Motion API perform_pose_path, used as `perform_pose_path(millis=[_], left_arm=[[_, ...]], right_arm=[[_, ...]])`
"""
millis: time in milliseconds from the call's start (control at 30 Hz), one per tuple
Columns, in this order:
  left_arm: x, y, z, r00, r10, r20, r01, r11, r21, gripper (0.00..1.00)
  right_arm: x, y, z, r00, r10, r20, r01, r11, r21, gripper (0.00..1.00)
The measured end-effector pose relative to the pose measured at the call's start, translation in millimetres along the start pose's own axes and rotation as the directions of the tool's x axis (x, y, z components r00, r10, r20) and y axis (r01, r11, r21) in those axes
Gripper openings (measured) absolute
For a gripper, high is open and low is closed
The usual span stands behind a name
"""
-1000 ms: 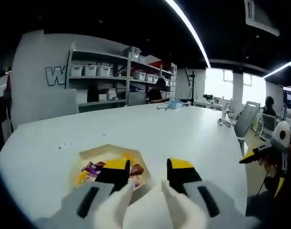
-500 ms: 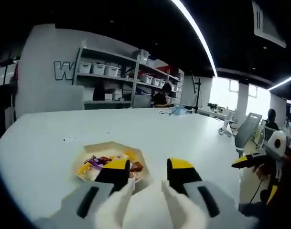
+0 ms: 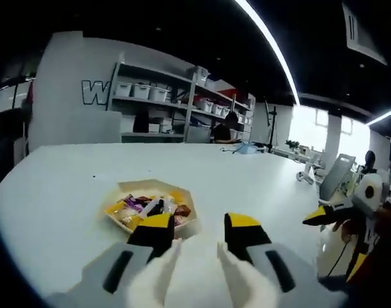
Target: Place the target food into the container with the food tongs after gripping and lifting it, then release it inside without dropping or visibly crushing the food.
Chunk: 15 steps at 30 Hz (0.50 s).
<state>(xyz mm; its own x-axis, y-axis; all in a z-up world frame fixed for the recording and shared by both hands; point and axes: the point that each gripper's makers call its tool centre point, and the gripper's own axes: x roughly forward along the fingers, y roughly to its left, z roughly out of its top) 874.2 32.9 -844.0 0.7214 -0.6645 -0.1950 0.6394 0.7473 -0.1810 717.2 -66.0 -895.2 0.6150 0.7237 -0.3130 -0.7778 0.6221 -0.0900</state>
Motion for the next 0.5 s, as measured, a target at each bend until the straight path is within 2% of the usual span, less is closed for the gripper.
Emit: perform_pose_path(millis=[33,100,167,300,367,500], left_arm=[[-2,-7.8,1.5,0.999,-0.031,0.009,0.031,0.999,0.007,0.3],[-4,-10.6,-1.2,0.999,-0.044,-0.003,0.044,0.999,0.03,0.3],[-6,-11.9,-3.8,0.999,-0.05,-0.013,0.051,0.998,0.049,0.29],[-12,-27.7,-16.3,0.989,-0.137,-0.062,0.145,0.978,0.149,0.3],[-14,-33.3,-18.3,0.986,-0.157,-0.056,0.165,0.972,0.171,0.3],[-22,-38.6,-18.4,0.981,-0.194,-0.02,0.195,0.975,0.108,0.3]], right_arm=[[3,-1,-1.1,1.0,0.007,-0.011,-0.007,1.0,-0.01,0.91],[7,-3,0.4,1.0,0.017,-0.007,-0.017,1.0,-0.015,0.88],[13,-4,5.5,0.999,0.038,0.012,-0.038,0.999,0.02,0.87],[25,-4,16.3,0.998,0.057,0.031,-0.056,0.998,-0.009,0.85],[32,-5,20.1,0.997,0.065,0.036,-0.064,0.998,-0.025,0.81],[41,-9,27.3,0.996,0.07,0.058,-0.067,0.997,-0.048,0.75]])
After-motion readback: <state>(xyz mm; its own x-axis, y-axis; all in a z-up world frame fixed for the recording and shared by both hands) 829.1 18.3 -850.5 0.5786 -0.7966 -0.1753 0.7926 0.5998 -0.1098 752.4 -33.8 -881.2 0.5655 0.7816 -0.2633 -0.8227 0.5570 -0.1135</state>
